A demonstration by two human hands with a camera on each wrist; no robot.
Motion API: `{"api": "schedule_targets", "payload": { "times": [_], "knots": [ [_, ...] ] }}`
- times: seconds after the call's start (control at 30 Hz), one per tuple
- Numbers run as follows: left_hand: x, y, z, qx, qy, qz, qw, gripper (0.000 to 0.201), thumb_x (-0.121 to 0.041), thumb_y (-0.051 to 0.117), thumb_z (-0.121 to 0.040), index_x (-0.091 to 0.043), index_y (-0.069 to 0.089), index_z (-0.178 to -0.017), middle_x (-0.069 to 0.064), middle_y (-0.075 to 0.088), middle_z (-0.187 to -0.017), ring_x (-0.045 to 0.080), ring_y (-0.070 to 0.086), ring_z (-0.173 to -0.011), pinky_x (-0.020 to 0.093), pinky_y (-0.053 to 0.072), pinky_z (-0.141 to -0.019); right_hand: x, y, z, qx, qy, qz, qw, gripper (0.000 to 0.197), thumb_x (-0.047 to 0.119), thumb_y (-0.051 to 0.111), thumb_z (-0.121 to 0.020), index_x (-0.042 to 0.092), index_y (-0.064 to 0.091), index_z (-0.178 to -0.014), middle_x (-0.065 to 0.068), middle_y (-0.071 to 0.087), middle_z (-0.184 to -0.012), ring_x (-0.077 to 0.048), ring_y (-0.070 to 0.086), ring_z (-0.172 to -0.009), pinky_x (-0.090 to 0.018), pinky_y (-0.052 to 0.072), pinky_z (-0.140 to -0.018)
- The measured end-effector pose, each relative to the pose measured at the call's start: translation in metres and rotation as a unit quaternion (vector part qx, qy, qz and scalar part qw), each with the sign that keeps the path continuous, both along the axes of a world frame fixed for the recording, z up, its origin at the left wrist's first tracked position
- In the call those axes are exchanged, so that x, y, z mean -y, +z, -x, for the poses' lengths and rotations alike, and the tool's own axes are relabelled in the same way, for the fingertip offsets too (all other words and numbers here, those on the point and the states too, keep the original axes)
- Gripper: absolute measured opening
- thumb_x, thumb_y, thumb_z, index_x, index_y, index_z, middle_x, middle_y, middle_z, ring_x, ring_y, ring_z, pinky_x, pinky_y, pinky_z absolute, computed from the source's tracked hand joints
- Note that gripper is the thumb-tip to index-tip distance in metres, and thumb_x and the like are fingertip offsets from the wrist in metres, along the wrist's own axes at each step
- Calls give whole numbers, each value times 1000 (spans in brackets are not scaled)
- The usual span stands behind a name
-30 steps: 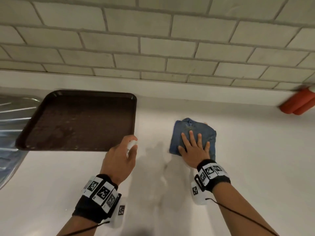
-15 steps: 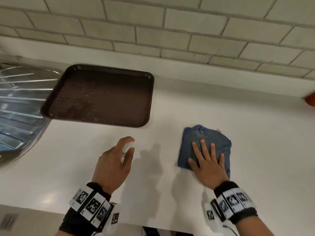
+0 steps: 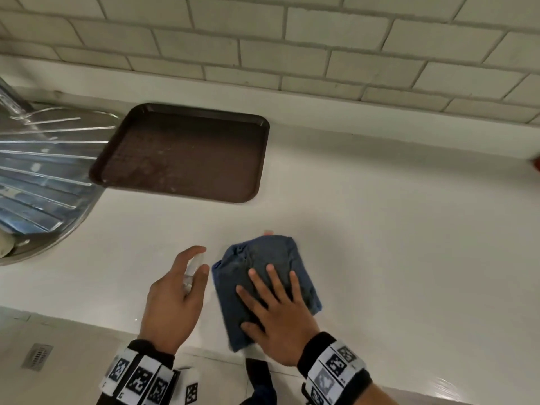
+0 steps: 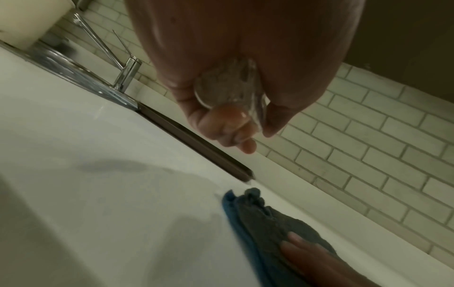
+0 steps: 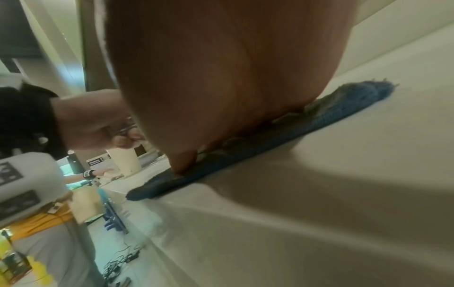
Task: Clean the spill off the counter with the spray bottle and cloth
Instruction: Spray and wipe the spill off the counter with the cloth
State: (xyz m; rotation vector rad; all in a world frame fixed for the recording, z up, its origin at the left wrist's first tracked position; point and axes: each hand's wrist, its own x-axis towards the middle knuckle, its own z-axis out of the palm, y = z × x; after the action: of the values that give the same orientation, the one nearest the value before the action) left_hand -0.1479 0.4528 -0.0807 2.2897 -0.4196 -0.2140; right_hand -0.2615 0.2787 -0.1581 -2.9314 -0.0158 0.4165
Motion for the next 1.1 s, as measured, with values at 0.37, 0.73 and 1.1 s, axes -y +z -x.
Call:
{"api": "schedule_targets", "payload": {
  "times": [0.37, 0.73, 1.1],
  "knots": [
    [68, -1, 86, -36, -55, -2, 998, 27, -37, 53, -95, -50, 50, -119, -4, 70, -73, 13, 66, -78, 33, 47, -70, 137, 1, 143, -9, -206, 23, 978, 62, 67, 22, -97, 39, 22, -152, 6, 20, -160, -30, 19, -147, -58, 11, -109],
    [208, 19, 167, -6, -168, 22, 986, 29, -36, 53, -96, -44, 50, -123, -6, 65, -69, 10, 61, -60, 31, 48, -62, 225, 0, 298, -31, -410, 12, 911, 70, 74, -2, -89, 45, 1, -152, 11, -2, -162, -19, -13, -147, -53, -9, -114],
    [293, 37, 157, 52, -187, 43, 980, 47, -31, 49, -100, -40, 37, -144, -19, 45, -146, 5, 47, -129, 24, 36, -101, 309, 5, 246, -72, -467, -24, 881, 83, 76, -23, -64, 39, -35, -137, 4, -30, -157, -32, -29, -143, -65, -12, -111]
  ]
}}
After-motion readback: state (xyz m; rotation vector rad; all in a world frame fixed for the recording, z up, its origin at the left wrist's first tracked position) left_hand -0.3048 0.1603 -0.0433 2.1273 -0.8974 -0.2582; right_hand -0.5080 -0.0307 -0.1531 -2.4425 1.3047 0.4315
